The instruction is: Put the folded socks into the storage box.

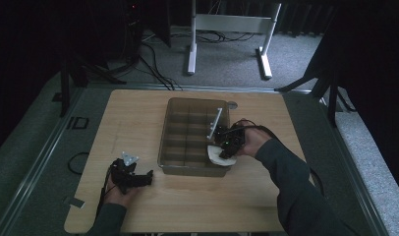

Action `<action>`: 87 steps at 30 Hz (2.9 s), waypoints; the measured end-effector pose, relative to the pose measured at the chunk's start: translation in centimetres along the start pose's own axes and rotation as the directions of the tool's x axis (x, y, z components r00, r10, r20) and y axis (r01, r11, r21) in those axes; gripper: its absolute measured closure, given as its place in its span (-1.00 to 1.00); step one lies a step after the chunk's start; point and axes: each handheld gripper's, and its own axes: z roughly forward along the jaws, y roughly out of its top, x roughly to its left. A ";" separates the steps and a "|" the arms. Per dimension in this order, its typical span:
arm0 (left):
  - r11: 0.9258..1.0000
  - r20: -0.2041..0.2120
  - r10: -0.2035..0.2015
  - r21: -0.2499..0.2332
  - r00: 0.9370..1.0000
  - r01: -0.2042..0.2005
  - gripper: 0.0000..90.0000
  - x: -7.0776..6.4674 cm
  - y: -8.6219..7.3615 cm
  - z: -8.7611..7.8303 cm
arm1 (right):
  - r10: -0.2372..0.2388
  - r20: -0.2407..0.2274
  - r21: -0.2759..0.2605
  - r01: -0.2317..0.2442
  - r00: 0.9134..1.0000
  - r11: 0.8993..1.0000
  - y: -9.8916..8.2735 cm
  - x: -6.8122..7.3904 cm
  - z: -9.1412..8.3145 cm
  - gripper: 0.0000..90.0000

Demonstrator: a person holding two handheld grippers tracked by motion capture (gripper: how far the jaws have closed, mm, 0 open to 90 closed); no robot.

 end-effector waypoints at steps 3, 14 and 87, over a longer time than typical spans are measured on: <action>1.000 0.000 0.000 0.000 1.000 0.000 -0.98 0.0 0.0 0.0 | -0.002 -0.003 0.006 0.002 1.000 1.000 0.2 0.0 0.2 0.56; 1.000 0.001 0.001 0.001 1.000 -0.001 -0.98 0.0 0.0 0.0 | -0.003 -0.012 0.006 0.003 1.000 1.000 0.8 0.3 1.1 0.56; 1.000 0.001 0.000 0.000 1.000 0.000 -0.98 0.0 0.0 0.0 | 0.013 -0.056 0.167 -0.004 0.998 0.986 2.3 0.0 7.0 0.56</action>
